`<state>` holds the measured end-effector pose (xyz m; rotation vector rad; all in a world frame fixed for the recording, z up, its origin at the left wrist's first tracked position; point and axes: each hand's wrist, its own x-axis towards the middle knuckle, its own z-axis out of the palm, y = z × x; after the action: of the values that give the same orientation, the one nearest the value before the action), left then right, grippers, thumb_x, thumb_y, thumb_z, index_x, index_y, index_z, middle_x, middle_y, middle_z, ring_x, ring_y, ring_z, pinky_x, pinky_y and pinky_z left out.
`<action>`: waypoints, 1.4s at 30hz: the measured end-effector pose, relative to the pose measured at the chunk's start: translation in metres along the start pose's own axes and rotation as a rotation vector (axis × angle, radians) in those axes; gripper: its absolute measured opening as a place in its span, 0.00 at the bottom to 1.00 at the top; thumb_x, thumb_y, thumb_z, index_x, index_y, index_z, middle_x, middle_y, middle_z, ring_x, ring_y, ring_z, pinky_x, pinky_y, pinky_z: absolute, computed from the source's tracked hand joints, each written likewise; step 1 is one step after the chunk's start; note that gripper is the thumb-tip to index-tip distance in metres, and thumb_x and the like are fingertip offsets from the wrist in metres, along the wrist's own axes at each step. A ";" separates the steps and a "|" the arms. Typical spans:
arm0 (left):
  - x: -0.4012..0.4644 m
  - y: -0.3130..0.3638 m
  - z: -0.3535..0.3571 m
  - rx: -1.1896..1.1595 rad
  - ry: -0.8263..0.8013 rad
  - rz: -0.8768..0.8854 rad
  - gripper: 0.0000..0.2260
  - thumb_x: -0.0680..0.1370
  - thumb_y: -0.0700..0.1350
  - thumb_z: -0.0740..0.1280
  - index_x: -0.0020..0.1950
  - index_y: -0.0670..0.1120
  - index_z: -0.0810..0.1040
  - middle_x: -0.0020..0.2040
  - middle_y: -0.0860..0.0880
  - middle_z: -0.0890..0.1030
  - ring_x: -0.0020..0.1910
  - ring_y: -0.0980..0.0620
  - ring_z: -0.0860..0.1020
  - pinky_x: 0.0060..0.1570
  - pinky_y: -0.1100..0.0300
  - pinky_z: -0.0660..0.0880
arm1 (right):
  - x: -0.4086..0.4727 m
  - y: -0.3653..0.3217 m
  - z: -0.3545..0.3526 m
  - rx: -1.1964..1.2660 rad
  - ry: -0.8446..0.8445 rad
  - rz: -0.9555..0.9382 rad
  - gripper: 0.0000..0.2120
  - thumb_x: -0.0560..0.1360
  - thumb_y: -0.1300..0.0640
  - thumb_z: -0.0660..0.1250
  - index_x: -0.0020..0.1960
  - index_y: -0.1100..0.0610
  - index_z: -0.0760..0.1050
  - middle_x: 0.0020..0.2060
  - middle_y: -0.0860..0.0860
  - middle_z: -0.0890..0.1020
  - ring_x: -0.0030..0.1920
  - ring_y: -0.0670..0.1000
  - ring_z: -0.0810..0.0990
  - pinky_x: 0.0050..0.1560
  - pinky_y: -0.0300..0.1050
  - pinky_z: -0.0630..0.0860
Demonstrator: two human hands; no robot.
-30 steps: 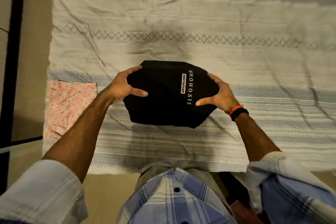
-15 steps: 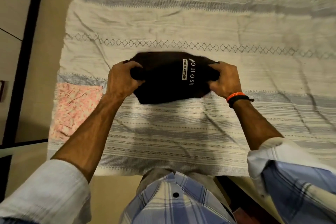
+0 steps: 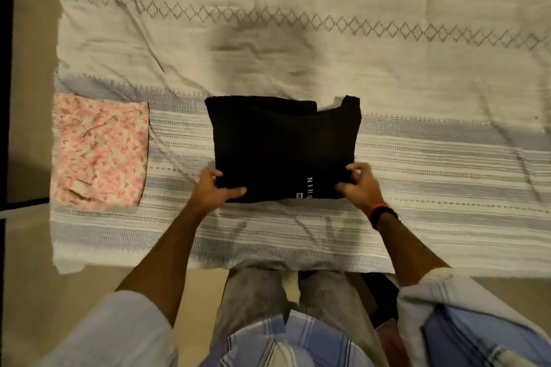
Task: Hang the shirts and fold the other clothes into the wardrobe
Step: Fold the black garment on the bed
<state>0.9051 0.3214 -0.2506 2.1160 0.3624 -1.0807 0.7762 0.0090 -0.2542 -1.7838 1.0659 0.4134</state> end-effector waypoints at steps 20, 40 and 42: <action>0.056 0.071 0.014 0.393 0.700 0.283 0.31 0.73 0.58 0.72 0.67 0.40 0.70 0.65 0.40 0.72 0.63 0.42 0.72 0.63 0.46 0.71 | 0.057 -0.075 0.029 -0.214 0.589 -0.097 0.27 0.75 0.52 0.71 0.69 0.62 0.68 0.64 0.59 0.74 0.64 0.59 0.73 0.64 0.54 0.71; 0.140 0.027 0.095 0.846 0.572 0.745 0.39 0.73 0.71 0.61 0.78 0.50 0.62 0.78 0.39 0.59 0.76 0.29 0.54 0.67 0.23 0.47 | 0.127 -0.011 0.112 -0.801 0.292 -0.795 0.44 0.70 0.28 0.62 0.77 0.53 0.61 0.77 0.63 0.58 0.78 0.62 0.55 0.72 0.74 0.45; 0.139 0.027 0.094 0.837 0.554 0.728 0.39 0.73 0.71 0.61 0.78 0.50 0.62 0.78 0.40 0.59 0.76 0.30 0.54 0.66 0.23 0.47 | 0.126 -0.011 0.111 -0.797 0.288 -0.802 0.44 0.70 0.28 0.62 0.77 0.53 0.61 0.77 0.63 0.59 0.78 0.62 0.55 0.72 0.74 0.46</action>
<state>0.9489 0.2260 -0.3836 2.8942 -0.7081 -0.1808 0.8754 0.0468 -0.3851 -2.8538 0.2624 0.0629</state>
